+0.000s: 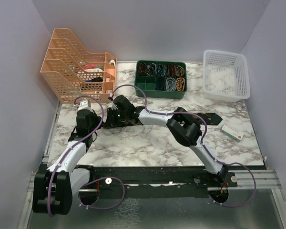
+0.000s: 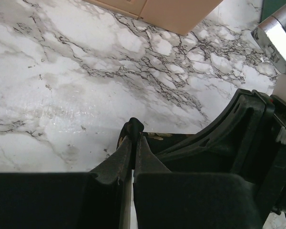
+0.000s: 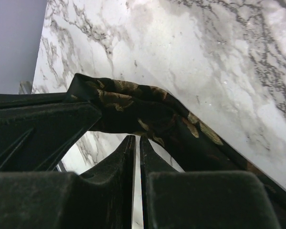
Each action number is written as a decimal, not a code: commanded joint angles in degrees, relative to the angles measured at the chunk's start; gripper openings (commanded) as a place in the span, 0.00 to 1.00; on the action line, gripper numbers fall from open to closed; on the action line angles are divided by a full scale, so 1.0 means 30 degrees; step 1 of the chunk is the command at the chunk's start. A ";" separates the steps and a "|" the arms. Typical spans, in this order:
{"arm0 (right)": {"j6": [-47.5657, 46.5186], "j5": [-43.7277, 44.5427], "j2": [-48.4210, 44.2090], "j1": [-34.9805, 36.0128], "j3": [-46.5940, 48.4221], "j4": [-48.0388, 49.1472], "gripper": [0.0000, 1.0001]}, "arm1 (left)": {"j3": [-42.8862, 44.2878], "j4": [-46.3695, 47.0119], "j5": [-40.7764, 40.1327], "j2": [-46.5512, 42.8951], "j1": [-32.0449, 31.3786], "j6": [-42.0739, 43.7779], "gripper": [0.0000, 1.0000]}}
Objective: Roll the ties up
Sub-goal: Roll the tie at the center of the board.
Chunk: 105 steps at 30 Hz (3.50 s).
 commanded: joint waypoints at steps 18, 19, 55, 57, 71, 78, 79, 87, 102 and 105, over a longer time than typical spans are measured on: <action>-0.0077 0.3002 0.1728 0.0363 0.1528 0.0508 0.13 | 0.0624 -0.0849 -0.0344 -0.0294 -0.0114 -0.0171 0.00; -0.0143 0.2922 0.1713 0.0355 0.1529 0.0498 0.13 | 0.0626 -0.0845 -0.0343 -0.0295 -0.0107 -0.0164 0.00; -0.1768 0.4890 -0.0839 -0.0799 -0.0898 -0.3568 0.11 | 0.1088 -0.0120 -0.0112 0.0788 -0.1198 0.1536 0.00; -0.1819 0.4997 -0.0788 -0.0918 -0.0925 -0.3679 0.11 | 0.1192 -0.0044 0.0046 0.1020 -0.1407 0.1684 0.00; -0.0566 0.3464 -0.1091 -0.1034 -0.2324 -0.2054 0.11 | 0.2259 0.0059 0.1520 0.2862 -0.2509 0.2488 0.00; 0.0474 0.3115 -0.1646 -0.1063 -0.3241 -0.0698 0.12 | 0.3203 -0.0577 0.2177 0.4340 -0.2800 0.2689 0.02; 0.0578 0.3075 -0.1829 -0.1076 -0.3366 -0.0491 0.12 | 0.3351 -0.0727 0.2235 0.4539 -0.2801 0.2705 0.02; 0.1090 0.3031 -0.3589 -0.1351 -0.4812 0.1434 0.17 | 0.4119 -0.2192 0.1824 0.5283 -0.2890 0.3440 0.03; 0.1784 0.3705 -0.6056 -0.2040 -0.7533 0.2669 0.20 | 0.4918 -0.3404 0.1969 0.5992 -0.3828 0.4265 0.07; 0.1634 0.3585 -0.6232 -0.2081 -0.7578 0.2613 0.20 | 0.5358 -0.3744 0.1898 0.6645 -0.4091 0.4455 0.09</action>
